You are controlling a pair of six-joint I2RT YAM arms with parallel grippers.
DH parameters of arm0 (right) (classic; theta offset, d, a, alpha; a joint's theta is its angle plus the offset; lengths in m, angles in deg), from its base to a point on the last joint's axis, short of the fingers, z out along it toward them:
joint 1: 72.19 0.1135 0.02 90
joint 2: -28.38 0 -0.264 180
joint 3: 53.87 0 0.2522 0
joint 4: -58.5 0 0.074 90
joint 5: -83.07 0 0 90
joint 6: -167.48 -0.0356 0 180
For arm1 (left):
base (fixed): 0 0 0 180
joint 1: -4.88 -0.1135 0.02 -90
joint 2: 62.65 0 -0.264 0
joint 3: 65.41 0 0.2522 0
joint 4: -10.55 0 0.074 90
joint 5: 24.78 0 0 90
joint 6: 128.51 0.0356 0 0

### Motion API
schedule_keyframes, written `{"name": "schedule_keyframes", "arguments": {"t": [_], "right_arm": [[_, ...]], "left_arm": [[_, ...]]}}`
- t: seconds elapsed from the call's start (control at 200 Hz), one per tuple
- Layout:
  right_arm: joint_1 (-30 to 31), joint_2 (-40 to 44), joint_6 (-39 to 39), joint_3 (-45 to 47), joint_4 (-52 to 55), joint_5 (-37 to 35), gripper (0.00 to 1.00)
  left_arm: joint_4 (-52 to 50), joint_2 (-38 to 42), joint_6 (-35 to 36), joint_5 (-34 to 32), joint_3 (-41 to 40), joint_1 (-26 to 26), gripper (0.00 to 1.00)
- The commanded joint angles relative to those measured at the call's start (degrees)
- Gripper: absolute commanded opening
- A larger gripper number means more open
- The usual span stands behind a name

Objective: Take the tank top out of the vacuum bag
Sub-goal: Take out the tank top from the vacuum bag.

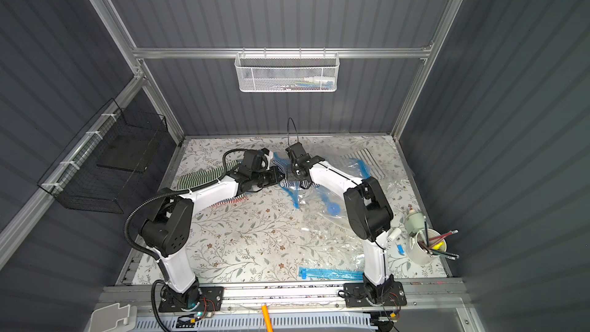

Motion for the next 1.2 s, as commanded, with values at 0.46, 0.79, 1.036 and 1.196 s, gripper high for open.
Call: {"name": "schedule_keyframes", "arguments": {"t": [0.46,0.79,1.036,1.196], "right_arm": [[-0.15,-6.64,-1.54,-4.52,7.85,-9.92,0.00],[-0.84,-5.67,-0.86,-2.76,6.21,-7.49,0.00],[-0.79,-5.54,-0.40,-2.44,6.01,-7.41,0.00],[-0.78,-5.36,0.08,-2.64,5.92,-7.55,0.00]], "left_arm": [[-1.48,8.92,1.03,-1.12,-3.85,-3.75,0.00],[-2.97,6.98,0.04,1.10,-6.51,-5.67,0.00],[-2.92,8.18,-1.88,1.97,-8.32,-5.67,1.00],[-5.25,8.83,-3.52,2.01,-8.51,-5.80,1.00]]}}
